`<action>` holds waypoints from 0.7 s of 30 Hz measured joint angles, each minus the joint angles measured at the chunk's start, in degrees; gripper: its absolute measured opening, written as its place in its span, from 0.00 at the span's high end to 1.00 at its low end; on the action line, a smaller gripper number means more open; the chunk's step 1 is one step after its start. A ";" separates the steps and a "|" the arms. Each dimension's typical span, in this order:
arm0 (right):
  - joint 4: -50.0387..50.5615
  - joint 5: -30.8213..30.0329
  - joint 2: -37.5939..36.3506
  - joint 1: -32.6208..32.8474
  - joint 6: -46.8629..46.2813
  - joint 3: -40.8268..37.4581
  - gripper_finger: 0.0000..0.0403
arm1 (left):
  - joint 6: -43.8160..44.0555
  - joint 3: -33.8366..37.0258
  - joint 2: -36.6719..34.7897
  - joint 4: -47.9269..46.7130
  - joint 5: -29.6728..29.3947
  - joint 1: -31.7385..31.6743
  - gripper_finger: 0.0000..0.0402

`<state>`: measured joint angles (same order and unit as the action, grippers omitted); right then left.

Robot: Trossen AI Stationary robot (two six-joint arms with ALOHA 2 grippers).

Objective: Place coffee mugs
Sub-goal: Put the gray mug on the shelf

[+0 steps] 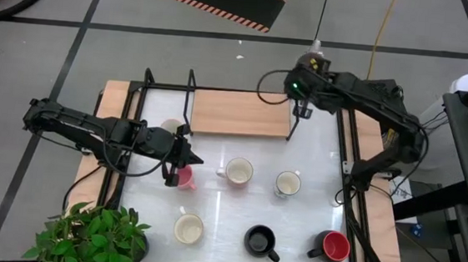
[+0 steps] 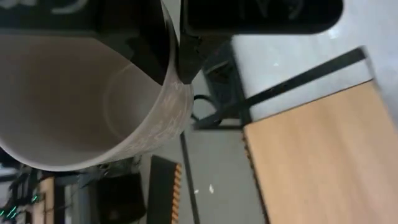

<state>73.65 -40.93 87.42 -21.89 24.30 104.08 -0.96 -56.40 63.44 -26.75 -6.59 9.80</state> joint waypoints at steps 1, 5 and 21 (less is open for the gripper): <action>0.06 0.02 1.09 -0.02 1.16 1.98 0.99 | 0.16 0.00 0.00 0.00 -0.02 0.00 1.00; 0.04 0.03 5.36 -0.66 5.92 10.56 0.99 | 1.15 0.00 0.00 -0.04 -0.01 0.00 1.00; 1.94 12.31 17.17 -6.75 15.16 30.28 0.99 | 4.90 -0.02 1.12 0.25 -0.02 0.00 1.00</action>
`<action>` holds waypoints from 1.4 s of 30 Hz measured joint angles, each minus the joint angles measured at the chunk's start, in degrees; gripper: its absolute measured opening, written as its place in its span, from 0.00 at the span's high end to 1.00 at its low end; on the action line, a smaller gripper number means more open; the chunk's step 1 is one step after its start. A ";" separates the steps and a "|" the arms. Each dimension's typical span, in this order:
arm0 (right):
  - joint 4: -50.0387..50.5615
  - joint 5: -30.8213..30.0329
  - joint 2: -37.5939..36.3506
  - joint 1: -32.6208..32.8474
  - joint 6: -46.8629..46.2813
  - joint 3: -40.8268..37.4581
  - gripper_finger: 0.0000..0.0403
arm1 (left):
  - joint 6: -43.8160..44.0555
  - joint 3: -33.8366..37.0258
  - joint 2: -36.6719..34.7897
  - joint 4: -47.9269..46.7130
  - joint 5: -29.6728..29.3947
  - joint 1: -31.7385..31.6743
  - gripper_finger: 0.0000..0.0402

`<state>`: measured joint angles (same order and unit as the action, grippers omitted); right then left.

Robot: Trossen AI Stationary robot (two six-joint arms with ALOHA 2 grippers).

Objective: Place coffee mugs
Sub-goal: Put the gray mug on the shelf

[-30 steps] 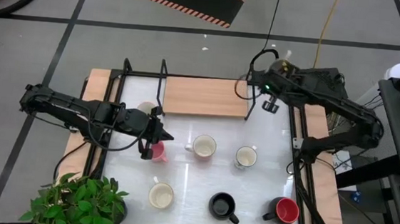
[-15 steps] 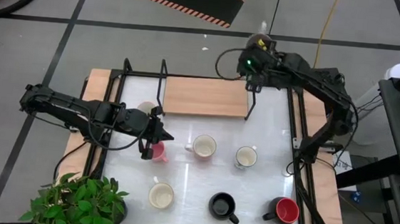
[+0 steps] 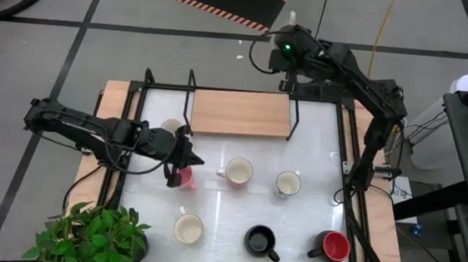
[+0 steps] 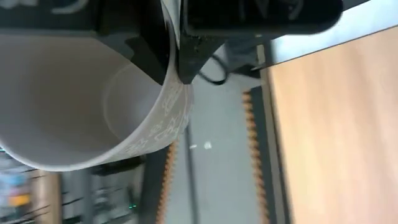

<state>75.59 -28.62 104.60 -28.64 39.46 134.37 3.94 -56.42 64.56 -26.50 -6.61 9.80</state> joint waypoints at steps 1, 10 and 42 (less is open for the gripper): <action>1.07 1.47 0.48 -0.53 -0.58 0.00 0.99 | -0.12 -0.02 0.30 -0.06 0.00 -0.01 1.00; 7.16 14.66 5.23 -3.18 -5.02 0.00 0.99 | -0.79 0.02 2.62 -0.40 0.00 0.00 1.00; 0.80 24.10 8.72 -7.02 -0.83 -21.10 0.98 | -0.39 0.02 2.59 -0.73 0.04 6.21 1.00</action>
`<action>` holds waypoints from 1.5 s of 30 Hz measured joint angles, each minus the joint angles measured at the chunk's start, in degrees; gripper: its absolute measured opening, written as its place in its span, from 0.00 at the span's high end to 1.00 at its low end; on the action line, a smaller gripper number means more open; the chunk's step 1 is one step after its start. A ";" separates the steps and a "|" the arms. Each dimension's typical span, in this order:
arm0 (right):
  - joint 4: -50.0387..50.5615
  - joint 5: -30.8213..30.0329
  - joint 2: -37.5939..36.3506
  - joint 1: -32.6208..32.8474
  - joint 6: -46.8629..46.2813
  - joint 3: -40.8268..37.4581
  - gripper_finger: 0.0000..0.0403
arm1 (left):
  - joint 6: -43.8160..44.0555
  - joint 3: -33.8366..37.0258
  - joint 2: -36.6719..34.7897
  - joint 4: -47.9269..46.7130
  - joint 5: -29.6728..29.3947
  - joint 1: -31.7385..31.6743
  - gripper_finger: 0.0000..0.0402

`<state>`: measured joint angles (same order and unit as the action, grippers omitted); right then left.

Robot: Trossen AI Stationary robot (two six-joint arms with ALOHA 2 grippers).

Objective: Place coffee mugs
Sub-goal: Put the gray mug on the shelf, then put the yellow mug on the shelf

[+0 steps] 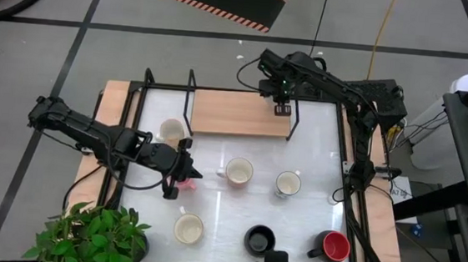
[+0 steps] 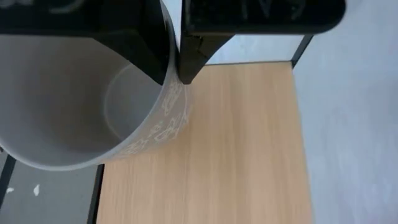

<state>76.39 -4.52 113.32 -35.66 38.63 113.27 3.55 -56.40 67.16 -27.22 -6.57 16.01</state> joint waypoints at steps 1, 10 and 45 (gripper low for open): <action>-1.03 -0.04 0.00 0.02 0.00 -0.54 0.98 | 0.00 0.00 0.00 0.00 0.00 0.13 1.00; -7.31 0.11 -0.04 0.00 1.45 -5.71 0.97 | 0.52 0.00 0.00 0.01 -0.04 0.28 1.00; -10.17 -0.15 -7.16 -0.62 -3.99 -8.19 0.62 | -0.83 0.00 -0.02 0.01 -0.07 0.26 1.00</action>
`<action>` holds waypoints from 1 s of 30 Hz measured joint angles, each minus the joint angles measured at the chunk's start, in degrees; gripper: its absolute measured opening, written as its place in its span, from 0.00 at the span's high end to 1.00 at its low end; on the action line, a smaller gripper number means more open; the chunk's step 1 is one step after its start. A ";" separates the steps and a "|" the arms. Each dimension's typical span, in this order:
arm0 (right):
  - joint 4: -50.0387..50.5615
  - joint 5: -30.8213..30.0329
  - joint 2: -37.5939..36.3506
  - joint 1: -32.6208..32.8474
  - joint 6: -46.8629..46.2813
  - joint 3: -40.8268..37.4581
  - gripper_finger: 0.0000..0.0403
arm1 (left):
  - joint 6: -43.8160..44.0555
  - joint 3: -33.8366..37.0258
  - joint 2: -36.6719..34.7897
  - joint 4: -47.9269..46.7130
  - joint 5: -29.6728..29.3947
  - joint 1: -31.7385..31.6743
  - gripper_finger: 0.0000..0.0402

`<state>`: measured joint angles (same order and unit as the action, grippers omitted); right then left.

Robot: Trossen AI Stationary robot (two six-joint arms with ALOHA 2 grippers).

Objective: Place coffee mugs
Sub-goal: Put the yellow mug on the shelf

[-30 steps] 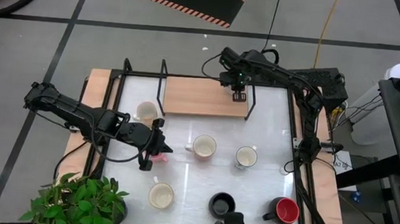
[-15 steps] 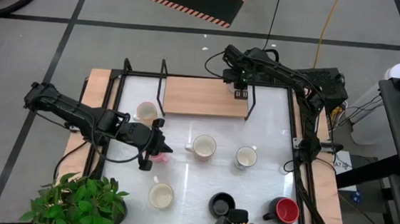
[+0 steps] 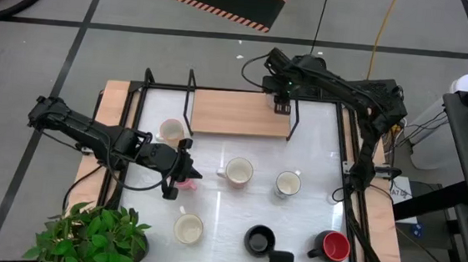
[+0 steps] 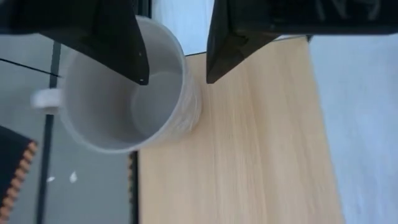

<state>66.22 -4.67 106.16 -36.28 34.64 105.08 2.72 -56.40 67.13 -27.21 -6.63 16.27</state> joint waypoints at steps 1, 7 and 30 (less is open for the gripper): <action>-0.30 0.02 -1.11 0.42 -1.17 0.00 0.61 | 0.01 0.00 0.00 -0.02 0.00 0.00 1.00; -0.85 0.25 -7.82 3.73 -10.62 0.00 0.60 | 1.36 0.00 0.00 -0.01 -0.02 0.00 1.00; -42.87 0.06 -35.76 39.30 -30.57 -36.00 0.60 | 5.35 0.00 0.00 -0.01 1.07 5.24 1.00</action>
<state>23.35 -4.60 70.40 3.02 4.07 69.07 8.07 -56.40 67.13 -27.22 -5.57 21.51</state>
